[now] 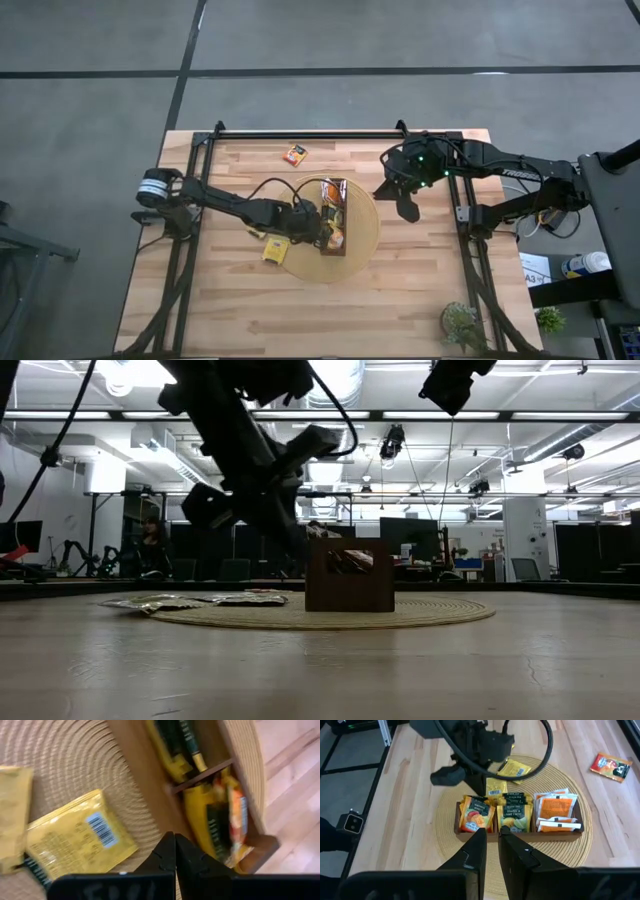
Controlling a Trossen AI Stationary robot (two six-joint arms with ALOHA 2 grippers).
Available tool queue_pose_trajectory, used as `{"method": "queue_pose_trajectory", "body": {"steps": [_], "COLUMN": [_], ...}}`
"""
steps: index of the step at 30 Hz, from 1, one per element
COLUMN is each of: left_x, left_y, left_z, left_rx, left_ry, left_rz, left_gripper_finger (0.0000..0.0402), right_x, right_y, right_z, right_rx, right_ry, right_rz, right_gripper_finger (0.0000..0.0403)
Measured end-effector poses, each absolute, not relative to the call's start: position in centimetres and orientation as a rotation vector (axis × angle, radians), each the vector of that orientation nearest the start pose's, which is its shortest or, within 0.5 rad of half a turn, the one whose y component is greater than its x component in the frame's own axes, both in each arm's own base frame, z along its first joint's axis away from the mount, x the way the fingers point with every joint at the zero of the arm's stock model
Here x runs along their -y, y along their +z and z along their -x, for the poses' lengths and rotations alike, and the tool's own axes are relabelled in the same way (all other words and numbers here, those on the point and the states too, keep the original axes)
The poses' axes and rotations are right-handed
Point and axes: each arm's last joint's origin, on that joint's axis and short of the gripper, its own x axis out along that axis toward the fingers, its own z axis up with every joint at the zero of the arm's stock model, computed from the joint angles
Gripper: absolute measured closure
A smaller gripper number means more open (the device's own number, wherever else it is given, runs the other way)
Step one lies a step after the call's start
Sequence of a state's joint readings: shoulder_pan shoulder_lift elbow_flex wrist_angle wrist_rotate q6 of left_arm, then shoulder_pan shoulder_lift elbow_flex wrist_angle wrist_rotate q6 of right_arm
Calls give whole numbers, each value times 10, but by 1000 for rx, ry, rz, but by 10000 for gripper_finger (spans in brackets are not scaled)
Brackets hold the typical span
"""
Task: Pick & Place Tea
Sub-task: Adjust the orange tea bags in the wooden organizer
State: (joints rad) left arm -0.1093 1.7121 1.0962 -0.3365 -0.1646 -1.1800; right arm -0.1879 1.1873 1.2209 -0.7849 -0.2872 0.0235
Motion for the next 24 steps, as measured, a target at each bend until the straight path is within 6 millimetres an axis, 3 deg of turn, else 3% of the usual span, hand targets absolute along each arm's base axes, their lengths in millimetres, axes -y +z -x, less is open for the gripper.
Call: {"method": "queue_pose_trajectory", "body": {"steps": [24], "left_x": [35], "left_y": [211], "left_z": [-367], "left_rx": [-741], "left_ry": [486], "left_rz": [1019], "left_gripper_finger": [401], "right_x": [36], "right_y": [352], "right_z": [-232], "right_rx": [-722], "right_ry": [79], "right_rz": [-214], "right_gripper_finger": [355]}}
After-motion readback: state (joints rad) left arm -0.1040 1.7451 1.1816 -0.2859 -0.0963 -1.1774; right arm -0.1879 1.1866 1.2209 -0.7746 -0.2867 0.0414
